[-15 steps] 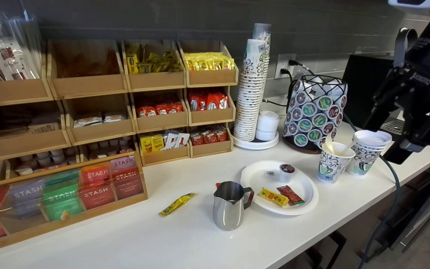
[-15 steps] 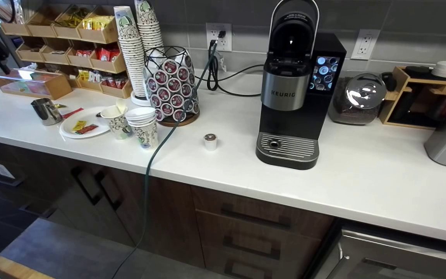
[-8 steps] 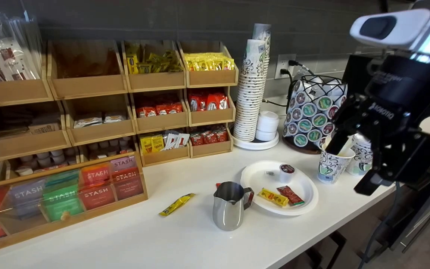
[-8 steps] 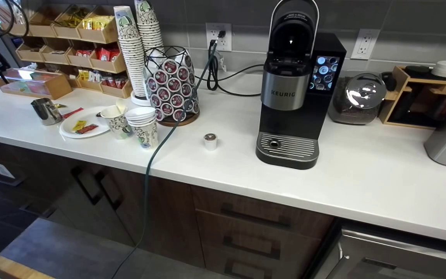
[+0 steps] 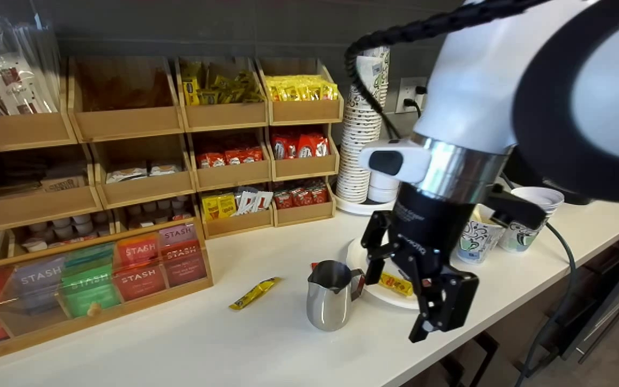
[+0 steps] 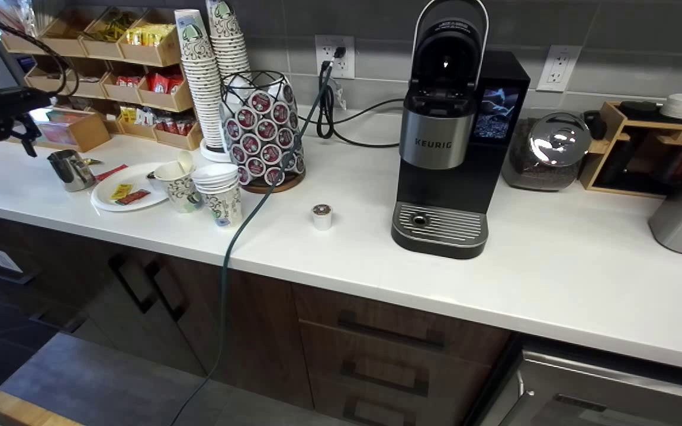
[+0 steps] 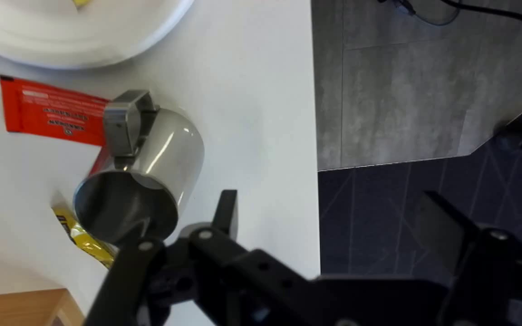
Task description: Pick up the silver milk jar and move it to the right side of the kitchen counter
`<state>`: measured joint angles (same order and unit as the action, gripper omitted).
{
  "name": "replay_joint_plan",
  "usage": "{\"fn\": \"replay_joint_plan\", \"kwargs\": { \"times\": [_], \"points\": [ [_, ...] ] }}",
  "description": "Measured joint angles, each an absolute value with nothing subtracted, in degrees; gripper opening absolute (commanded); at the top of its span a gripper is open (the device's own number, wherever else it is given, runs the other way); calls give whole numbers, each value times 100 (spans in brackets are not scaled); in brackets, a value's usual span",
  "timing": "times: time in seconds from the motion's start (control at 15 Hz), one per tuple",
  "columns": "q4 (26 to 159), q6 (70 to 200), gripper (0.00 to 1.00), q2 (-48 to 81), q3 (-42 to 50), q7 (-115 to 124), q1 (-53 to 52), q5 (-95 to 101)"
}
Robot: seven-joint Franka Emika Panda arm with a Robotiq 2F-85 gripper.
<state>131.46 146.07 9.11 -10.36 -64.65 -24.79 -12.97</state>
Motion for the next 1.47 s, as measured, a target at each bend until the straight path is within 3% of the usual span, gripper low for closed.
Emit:
{"fn": "replay_joint_plan", "kwargs": {
  "times": [0.47, 0.73, 0.93, 1.2, 1.47],
  "points": [
    [11259, 13806, 100, 2583, -1778, -8246, -1271, -1276],
    [10768, 12798, 100, 2607, -2312, -9482, -546, -1926],
    [10693, 12325, 100, 2478, -2198, -9516, -470, -1928],
    [10815, 12484, 100, 2396, -1953, -9083, -640, -1682],
    [11191, 13468, 100, 2327, -1810, -8465, -851, -1308]
  ]
}}
